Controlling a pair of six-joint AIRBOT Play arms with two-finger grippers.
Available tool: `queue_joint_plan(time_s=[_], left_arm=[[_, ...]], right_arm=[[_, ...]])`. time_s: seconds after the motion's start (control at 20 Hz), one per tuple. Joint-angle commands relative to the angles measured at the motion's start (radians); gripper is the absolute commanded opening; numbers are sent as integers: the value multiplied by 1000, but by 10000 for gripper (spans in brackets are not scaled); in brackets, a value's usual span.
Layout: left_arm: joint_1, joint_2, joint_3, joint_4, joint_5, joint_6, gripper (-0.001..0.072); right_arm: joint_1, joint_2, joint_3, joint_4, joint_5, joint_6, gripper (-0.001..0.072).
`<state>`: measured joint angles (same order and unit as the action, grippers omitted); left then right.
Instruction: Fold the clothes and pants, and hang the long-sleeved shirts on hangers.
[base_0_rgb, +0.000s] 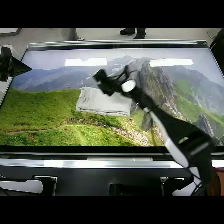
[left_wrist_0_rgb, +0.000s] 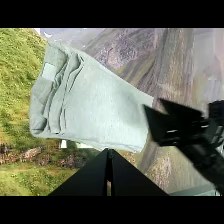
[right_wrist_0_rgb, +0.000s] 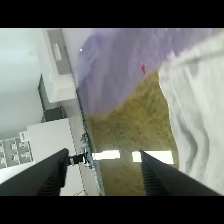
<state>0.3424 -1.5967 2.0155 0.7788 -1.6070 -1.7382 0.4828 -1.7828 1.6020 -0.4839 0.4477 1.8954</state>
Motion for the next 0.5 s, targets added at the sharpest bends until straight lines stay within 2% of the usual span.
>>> queue_joint_plan(time_s=[0.0, 0.1, 0.2, 0.45], left_arm=[[1, 0, 0, 1, 2, 3, 18], [1, 0, 0, 1, 0, 3, 18], [1, 0, 0, 1, -1, 14, 18], [1, 0, 0, 1, -1, 41, 18]], right_arm=[[-227, 70, 1, 1, 321, -159, 560], [-396, 70, -1, -10, 582, -256, 562], [-518, 58, -1, -85, 749, -284, 660], [-617, -21, -23, -127, 838, -412, 670]])
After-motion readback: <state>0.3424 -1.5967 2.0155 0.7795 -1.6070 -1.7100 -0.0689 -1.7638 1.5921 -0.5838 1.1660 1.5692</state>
